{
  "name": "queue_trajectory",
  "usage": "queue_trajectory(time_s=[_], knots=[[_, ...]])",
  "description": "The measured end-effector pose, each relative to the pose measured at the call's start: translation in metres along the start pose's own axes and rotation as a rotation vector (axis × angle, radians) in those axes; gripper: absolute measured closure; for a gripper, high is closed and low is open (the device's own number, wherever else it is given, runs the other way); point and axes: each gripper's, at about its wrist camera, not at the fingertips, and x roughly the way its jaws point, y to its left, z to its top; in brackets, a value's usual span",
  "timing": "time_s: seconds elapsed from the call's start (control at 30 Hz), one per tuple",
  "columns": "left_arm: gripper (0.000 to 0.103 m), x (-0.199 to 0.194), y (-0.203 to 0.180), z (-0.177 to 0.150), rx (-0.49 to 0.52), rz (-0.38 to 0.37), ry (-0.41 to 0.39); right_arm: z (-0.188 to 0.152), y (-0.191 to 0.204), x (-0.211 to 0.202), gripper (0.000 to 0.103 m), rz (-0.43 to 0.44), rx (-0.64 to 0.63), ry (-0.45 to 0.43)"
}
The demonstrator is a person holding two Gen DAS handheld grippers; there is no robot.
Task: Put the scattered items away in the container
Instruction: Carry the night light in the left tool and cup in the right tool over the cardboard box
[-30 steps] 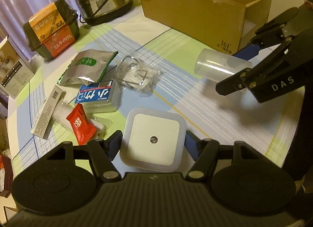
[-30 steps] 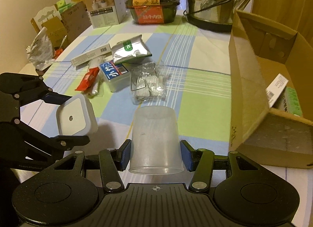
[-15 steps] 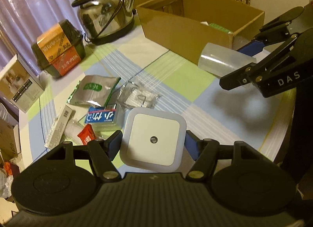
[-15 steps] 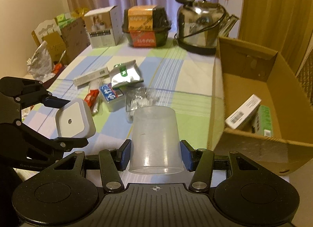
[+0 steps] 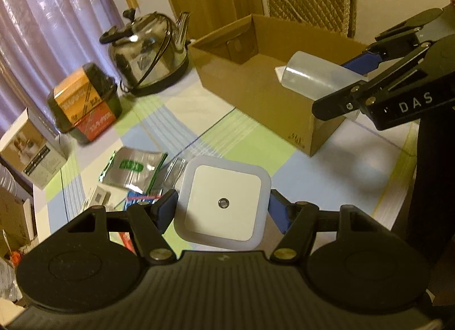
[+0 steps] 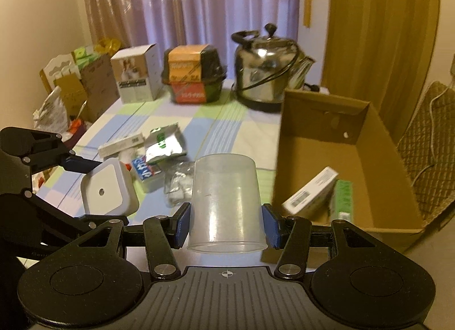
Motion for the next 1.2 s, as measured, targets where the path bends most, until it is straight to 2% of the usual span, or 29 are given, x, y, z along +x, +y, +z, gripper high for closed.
queue_trajectory(time_s=[0.47, 0.77, 1.2], knots=[[0.039, 0.0, -0.023, 0.077, 0.0, -0.043, -0.103, 0.021, -0.073, -0.028, 0.048, -0.099, 0.048, -0.06], [0.039, 0.032, -0.045, 0.122, 0.0, -0.092, -0.124, 0.023, -0.128, -0.016, 0.048, -0.156, 0.092, -0.039], [0.039, 0.083, -0.069, 0.155, 0.015, -0.16, -0.102, 0.018, -0.167, 0.007, 0.048, -0.157, 0.122, -0.017]])
